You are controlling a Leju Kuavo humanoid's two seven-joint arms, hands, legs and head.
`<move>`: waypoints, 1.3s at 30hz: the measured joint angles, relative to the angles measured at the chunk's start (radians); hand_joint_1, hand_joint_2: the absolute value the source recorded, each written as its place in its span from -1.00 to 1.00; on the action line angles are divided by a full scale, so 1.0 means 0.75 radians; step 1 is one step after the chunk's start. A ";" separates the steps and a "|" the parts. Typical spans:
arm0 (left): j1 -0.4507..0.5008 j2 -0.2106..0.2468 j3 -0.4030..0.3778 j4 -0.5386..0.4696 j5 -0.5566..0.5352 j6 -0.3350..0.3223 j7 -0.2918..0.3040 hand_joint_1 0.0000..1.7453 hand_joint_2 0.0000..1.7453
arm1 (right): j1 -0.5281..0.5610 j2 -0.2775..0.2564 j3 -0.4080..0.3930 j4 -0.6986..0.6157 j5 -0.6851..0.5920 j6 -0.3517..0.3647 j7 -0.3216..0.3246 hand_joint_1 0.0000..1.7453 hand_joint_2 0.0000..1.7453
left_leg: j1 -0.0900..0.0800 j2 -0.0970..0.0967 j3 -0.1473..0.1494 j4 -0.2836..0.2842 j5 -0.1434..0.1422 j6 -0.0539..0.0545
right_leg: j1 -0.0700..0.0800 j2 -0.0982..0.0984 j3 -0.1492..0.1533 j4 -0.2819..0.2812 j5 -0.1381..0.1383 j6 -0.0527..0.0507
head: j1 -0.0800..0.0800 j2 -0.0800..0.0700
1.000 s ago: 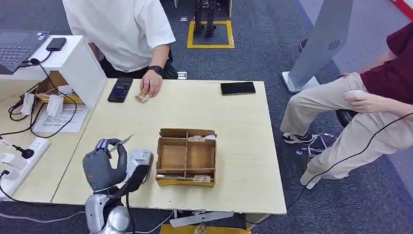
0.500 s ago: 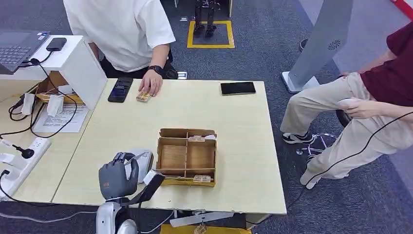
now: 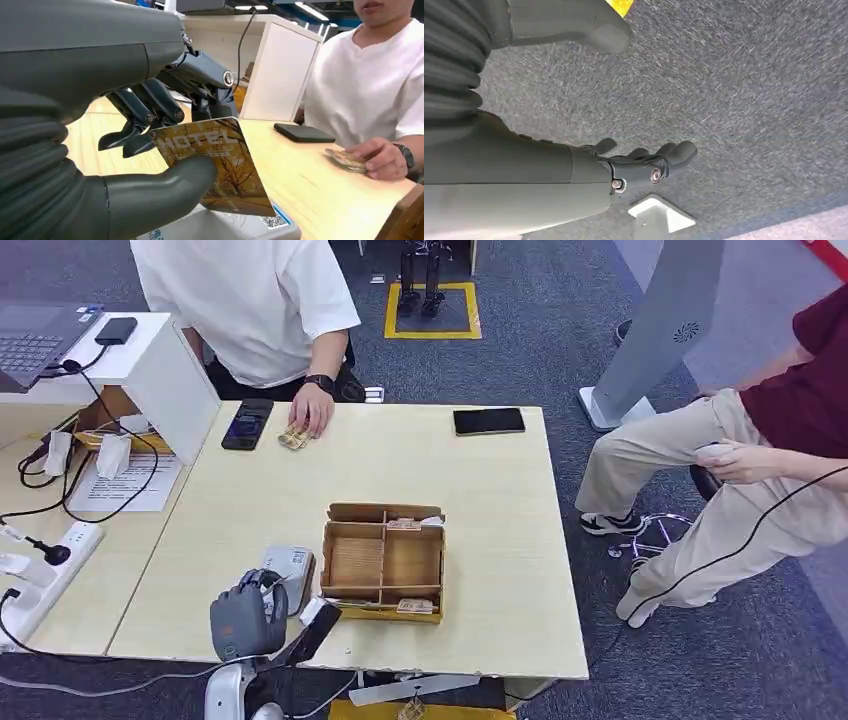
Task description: Pass the card to the sensor for recognition and then transmit it.
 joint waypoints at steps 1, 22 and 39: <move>0.000 0.000 0.000 0.000 0.003 0.000 0.000 1.00 1.00 | 0.000 0.000 0.001 0.000 -0.003 0.000 0.000 -1.00 1.00 | 0.000 0.000 0.000 0.000 0.000 0.000 | 0.000 0.000 0.000 0.000 0.000 0.000 | 0.000 0.000; 0.006 -0.015 0.005 0.000 0.045 0.001 -0.088 1.00 1.00 | -0.001 0.000 0.011 0.000 -0.036 0.000 -0.024 -1.00 1.00 | 0.000 0.000 0.000 0.000 0.000 0.000 | 0.000 -0.001 0.001 0.000 0.000 0.000 | 0.000 0.000; -0.044 0.021 -0.079 0.070 0.043 -0.150 0.114 1.00 1.00 | -0.002 0.000 0.035 0.001 -0.094 0.000 -0.022 -1.00 1.00 | 0.000 0.000 0.002 0.000 0.000 0.000 | 0.000 -0.001 0.002 0.000 0.000 0.000 | 0.000 0.000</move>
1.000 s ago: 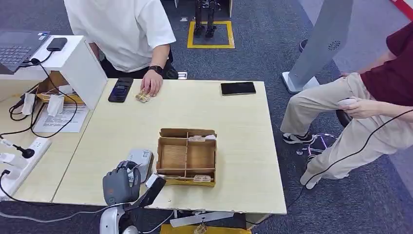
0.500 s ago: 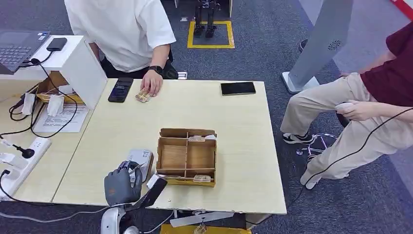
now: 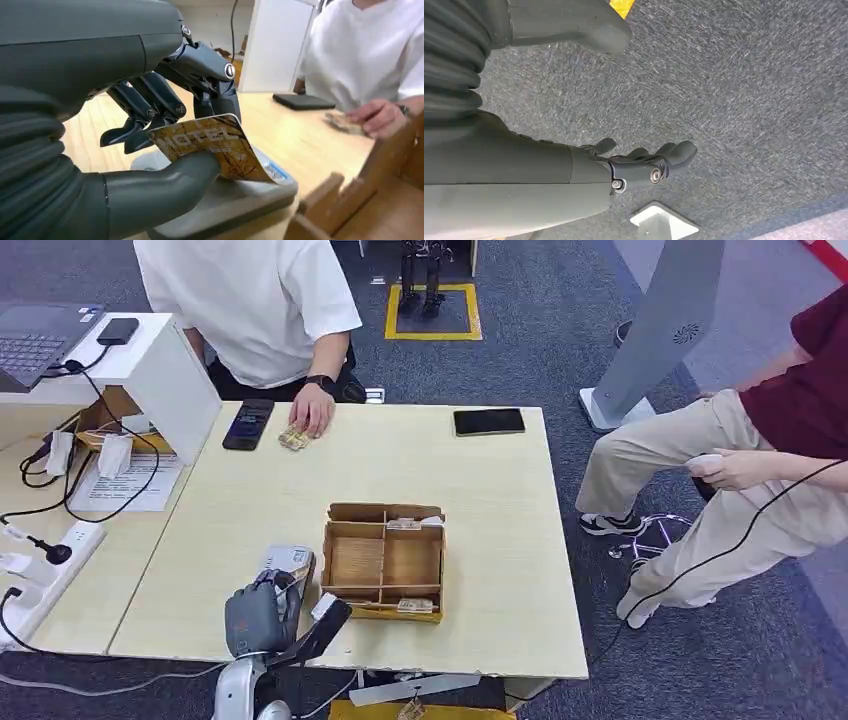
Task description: Pass the card to the sensor for recognition and then transmit it.
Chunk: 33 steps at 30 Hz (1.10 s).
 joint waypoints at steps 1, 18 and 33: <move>-0.004 0.002 -0.008 0.007 0.002 -0.010 0.004 1.00 1.00 | 0.000 0.000 0.003 0.000 -0.002 0.000 0.000 -1.00 1.00 | 0.000 0.000 0.000 0.000 0.000 0.000 | 0.000 0.000 0.000 0.000 0.000 0.000 | 0.000 0.000; -0.048 0.033 -0.087 0.038 0.012 -0.123 0.056 1.00 1.00 | 0.006 0.000 0.050 0.000 0.003 0.000 0.017 -1.00 1.00 | 0.000 0.000 0.003 0.000 0.000 0.000 | 0.000 0.000 0.003 0.000 0.000 0.000 | 0.000 0.000; 0.045 -0.049 -0.037 -0.037 0.280 0.146 -0.254 1.00 1.00 | -0.017 0.008 -0.145 0.011 0.186 0.000 -0.103 -1.00 1.00 | 0.000 -0.001 0.001 0.000 0.000 0.000 | 0.000 -0.001 0.002 0.000 0.000 0.000 | 0.000 -0.001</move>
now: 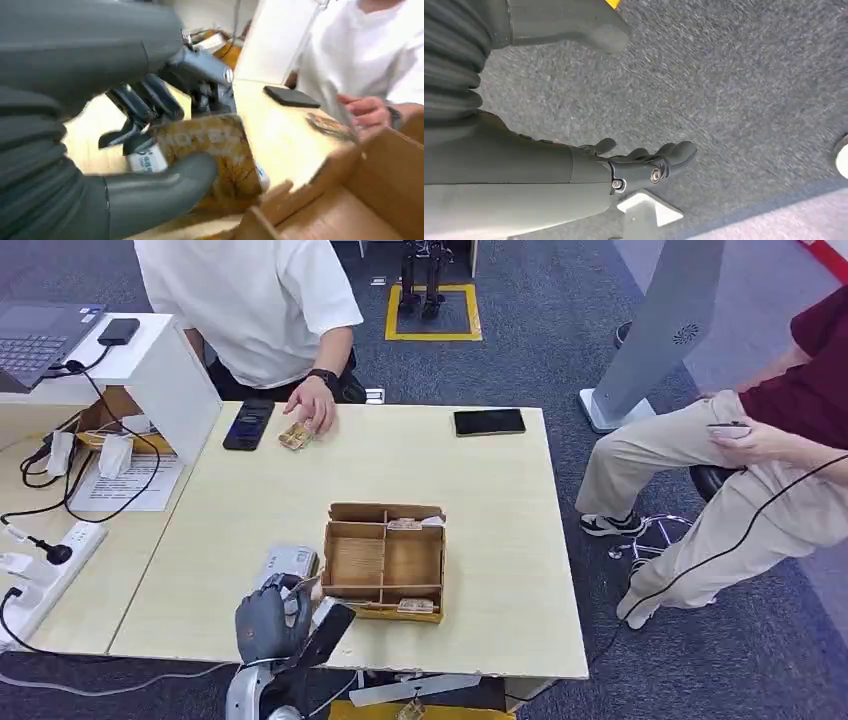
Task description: Pass the card to the sensor for recognition and then transmit it.
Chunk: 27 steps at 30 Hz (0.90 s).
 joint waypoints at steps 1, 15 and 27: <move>0.010 -0.020 0.029 -0.017 0.029 0.003 -0.060 1.00 1.00 | -0.009 0.000 -0.031 0.003 0.015 0.000 -0.007 -1.00 1.00 | 0.000 0.000 0.000 0.000 0.000 0.000 | 0.000 0.000 0.000 0.000 0.000 0.000 | 0.001 0.001; 0.032 -0.123 0.211 -0.193 0.357 0.003 -0.415 1.00 1.00 | -0.055 0.004 -0.201 0.014 0.045 0.000 -0.041 -1.00 1.00 | 0.000 0.001 -0.001 0.000 0.000 0.000 | 0.000 0.001 -0.003 0.000 0.000 0.000 | 0.000 0.000; -0.133 -0.121 0.211 -0.218 0.439 0.003 -0.355 1.00 1.00 | -0.074 -0.003 -0.183 0.044 0.049 0.006 -0.041 -1.00 1.00 | 0.000 0.000 -0.002 0.000 0.000 0.000 | 0.000 0.000 -0.003 0.000 0.000 0.000 | 0.000 0.001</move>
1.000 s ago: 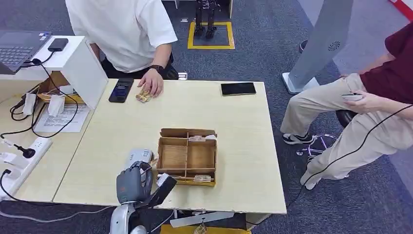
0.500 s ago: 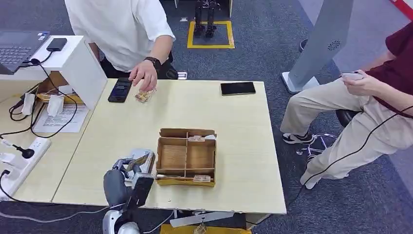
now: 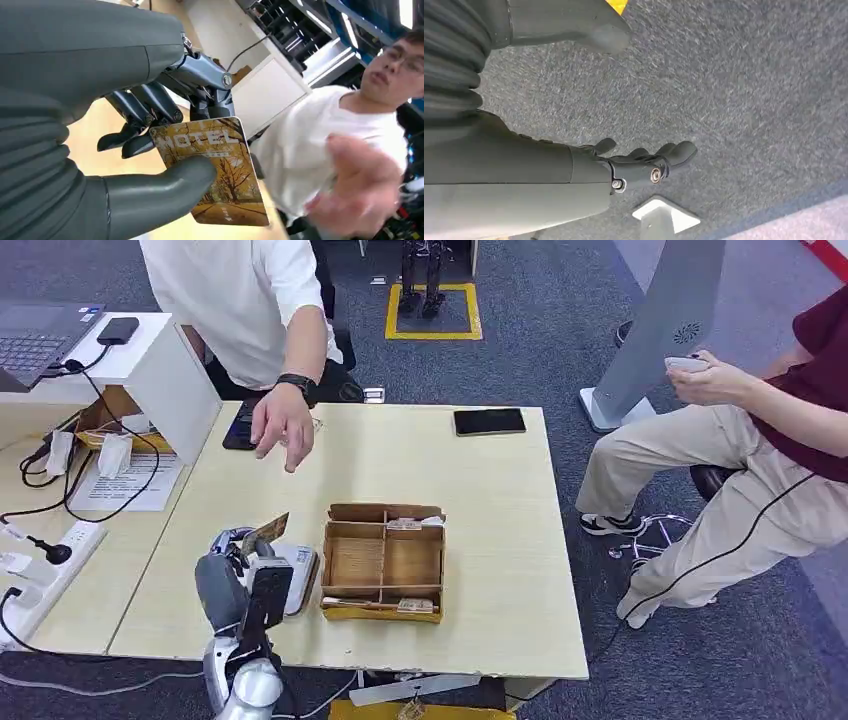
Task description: Pass the card to the sensor for recognition and then transmit it.
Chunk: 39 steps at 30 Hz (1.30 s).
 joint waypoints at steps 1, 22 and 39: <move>-0.045 0.000 0.003 0.015 0.029 0.000 -0.004 1.00 1.00 | 0.000 -0.004 0.013 0.010 -0.004 0.001 0.000 -1.00 1.00 | 0.000 0.000 0.000 0.000 0.001 0.000 | 0.000 0.000 0.000 0.000 0.000 0.000 | 0.001 0.000; -0.452 0.032 0.127 0.286 0.193 -0.004 0.023 -1.00 1.00 | 0.002 -0.048 0.159 0.135 -0.050 -0.005 -0.014 -1.00 1.00 | 0.000 0.000 -0.001 0.000 0.002 0.000 | 0.000 0.001 -0.001 0.000 0.001 0.000 | 0.000 0.000; -0.393 0.077 -0.011 0.165 0.344 -0.003 -0.055 -1.00 1.00 | 0.014 -0.050 0.181 0.133 -0.092 -0.006 -0.006 -1.00 1.00 | 0.000 0.000 -0.001 0.000 0.002 -0.001 | 0.000 0.001 -0.001 0.000 0.001 0.000 | 0.000 -0.001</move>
